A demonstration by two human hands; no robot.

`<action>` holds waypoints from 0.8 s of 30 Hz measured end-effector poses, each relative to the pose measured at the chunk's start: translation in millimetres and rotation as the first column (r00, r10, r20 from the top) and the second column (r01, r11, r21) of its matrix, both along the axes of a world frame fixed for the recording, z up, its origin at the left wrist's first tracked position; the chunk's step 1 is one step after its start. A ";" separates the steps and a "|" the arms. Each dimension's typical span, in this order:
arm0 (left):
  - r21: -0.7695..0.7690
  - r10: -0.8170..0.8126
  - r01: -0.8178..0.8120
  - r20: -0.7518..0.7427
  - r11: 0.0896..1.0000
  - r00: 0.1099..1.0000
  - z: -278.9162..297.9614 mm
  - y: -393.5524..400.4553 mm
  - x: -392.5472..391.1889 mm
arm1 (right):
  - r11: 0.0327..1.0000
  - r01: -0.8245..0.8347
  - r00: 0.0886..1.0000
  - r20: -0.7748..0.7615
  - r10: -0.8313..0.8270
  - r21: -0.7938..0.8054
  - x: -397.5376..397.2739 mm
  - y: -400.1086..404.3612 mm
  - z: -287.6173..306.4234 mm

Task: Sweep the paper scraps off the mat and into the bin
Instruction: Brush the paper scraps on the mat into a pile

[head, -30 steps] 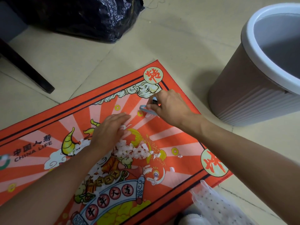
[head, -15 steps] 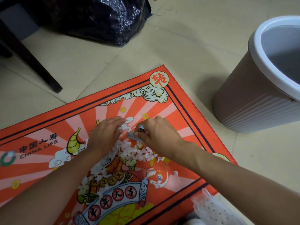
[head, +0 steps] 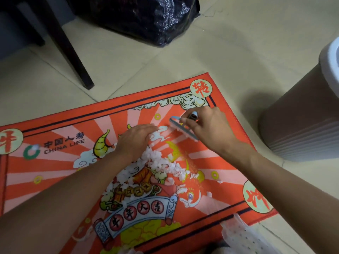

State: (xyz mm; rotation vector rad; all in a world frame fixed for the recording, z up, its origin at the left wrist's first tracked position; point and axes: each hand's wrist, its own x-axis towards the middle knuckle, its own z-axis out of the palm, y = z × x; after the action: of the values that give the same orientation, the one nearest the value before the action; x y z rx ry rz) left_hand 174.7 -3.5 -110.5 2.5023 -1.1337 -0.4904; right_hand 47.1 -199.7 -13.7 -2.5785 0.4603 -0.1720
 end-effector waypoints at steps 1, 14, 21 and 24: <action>-0.001 0.000 0.000 -0.001 1.000 1.000 0.3 -0.1 0.2 | 1.000 0.004 1.000 0.011 -0.004 -0.023 0.9 -1.0 -0.7; 0.011 0.012 -0.012 -0.013 1.000 1.000 -0.3 1.8 1.4 | 0.993 -0.011 1.000 -0.008 0.010 -0.117 14.5 4.6 -12.6; 0.020 0.029 -0.029 0.002 0.999 1.000 0.2 5.2 2.4 | 0.994 -0.080 0.995 -0.067 0.075 -0.069 38.5 26.9 -18.6; 0.047 0.027 -0.028 0.029 0.998 0.999 -0.9 11.8 1.8 | 0.989 -0.136 0.989 -0.069 0.133 -0.051 31.8 43.3 -19.2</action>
State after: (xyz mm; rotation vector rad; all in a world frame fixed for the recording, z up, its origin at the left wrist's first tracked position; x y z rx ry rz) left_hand 176.5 8.3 -111.4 2.5694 -1.1088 -0.4817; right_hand 78.9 -156.4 -32.9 -2.6654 0.3074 -0.0538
